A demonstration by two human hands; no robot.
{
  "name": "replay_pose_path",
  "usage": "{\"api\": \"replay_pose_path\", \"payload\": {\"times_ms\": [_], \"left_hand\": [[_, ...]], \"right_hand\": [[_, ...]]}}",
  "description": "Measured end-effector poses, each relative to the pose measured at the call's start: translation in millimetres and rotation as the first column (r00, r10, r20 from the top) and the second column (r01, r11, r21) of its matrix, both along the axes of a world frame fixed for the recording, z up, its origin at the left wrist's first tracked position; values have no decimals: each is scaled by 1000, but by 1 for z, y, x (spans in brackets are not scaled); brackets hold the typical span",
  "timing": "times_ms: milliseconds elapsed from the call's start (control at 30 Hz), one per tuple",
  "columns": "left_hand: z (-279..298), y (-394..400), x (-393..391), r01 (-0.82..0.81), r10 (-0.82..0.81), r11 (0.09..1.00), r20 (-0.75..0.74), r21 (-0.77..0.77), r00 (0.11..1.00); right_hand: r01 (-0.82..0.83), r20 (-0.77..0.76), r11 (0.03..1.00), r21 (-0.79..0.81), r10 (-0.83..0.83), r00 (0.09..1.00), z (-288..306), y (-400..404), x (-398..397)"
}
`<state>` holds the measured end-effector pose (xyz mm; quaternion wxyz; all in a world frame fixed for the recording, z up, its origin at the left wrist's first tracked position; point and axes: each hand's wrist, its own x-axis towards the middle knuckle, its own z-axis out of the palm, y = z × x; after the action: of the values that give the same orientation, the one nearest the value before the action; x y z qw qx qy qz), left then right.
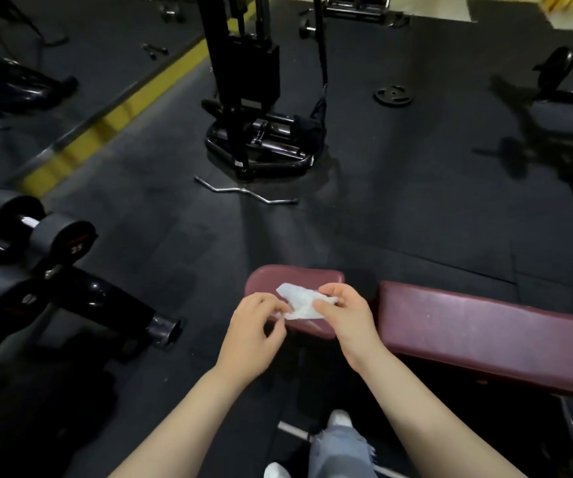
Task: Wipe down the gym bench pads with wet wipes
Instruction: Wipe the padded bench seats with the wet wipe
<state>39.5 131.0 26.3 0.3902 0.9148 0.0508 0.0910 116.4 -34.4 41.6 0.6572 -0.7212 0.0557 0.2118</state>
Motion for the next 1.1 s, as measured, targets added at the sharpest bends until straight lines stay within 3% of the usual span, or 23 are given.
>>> {"api": "replay_pose_path", "payload": {"times_ms": [167,333,500,667,733,833,933,1000,1100], "left_hand": [[-3,30,32,-102,87,959,-67,-263,994],[-15,50,80,40,-94,974,-241,-222,966],[-20,81,131,-75,-7,977,-383,-200,924],[-25,107,177,-212,3,883,-446,-419,895],[-33,113,195,-238,-11,858,-479,-455,878],[-51,120,220,-208,-71,851,-497,-483,865],[-70,125,246,-193,-104,848,-513,-493,852],[-82,132,261,-158,-149,858,-533,-488,833],[-105,148,282,0,-263,900,-544,-435,797]], "right_hand": [[-118,5,990,-78,119,993,-7,32,27],[-165,-83,986,-39,161,983,-22,59,70],[-190,-95,980,-58,184,978,-40,82,112],[-215,-27,961,-172,214,976,-60,95,151],[-164,-57,975,-148,157,986,-66,97,162],[89,-265,989,121,-54,963,-76,109,171],[214,-423,927,308,-69,904,-93,125,178],[212,-407,935,286,-82,910,-107,133,182],[295,-354,950,97,-244,903,-133,144,184]]}}
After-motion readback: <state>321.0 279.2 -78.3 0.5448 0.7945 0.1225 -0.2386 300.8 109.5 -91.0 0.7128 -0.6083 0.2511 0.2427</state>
